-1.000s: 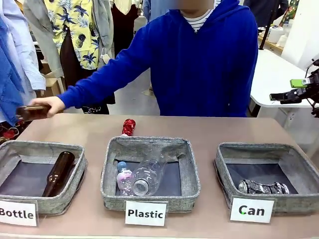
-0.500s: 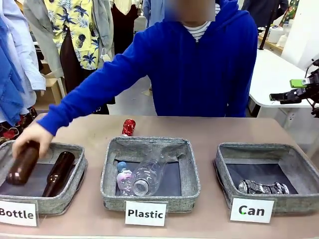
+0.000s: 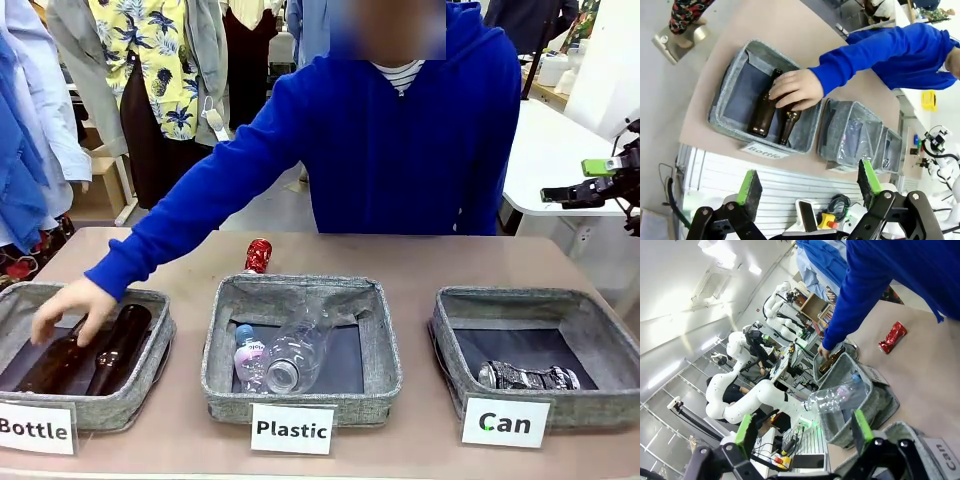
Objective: Sort the can waste into the basket.
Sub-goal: Pick up the can waste from the table and place it in the right Fabric basket.
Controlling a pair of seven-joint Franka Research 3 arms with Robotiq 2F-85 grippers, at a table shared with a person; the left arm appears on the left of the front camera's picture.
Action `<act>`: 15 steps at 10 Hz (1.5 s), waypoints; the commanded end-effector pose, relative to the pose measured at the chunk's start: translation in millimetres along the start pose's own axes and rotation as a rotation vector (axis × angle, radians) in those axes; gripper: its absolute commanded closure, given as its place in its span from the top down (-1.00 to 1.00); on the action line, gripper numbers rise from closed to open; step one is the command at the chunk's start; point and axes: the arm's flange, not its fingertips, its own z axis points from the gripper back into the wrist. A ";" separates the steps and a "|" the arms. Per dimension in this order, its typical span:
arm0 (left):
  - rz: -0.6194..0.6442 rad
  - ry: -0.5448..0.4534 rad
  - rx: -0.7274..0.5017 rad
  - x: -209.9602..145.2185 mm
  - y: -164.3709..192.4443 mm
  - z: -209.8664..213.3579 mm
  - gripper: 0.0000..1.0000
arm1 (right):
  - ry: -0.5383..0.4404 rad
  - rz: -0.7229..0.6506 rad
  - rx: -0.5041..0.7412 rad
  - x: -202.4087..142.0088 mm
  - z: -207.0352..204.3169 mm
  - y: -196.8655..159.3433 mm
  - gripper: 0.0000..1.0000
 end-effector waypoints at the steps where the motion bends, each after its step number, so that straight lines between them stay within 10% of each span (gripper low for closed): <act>1: -0.031 0.002 0.001 -50.6 21.4 -76.8 1.00 | 0.020 0.018 0.003 -0.1 1.2 1.9 1.00; 7: -0.249 0.112 0.170 -17.5 -109.4 -130.0 1.00 | 0.020 0.018 0.003 -0.1 1.2 1.9 1.00; 12: -0.556 0.255 0.399 35.3 -314.6 -355.5 1.00 | 0.020 0.018 0.003 -0.1 1.2 1.9 1.00; 15: -0.598 0.271 0.434 50.5 -378.3 -472.2 1.00 | 0.020 0.018 0.003 -0.1 1.2 1.9 1.00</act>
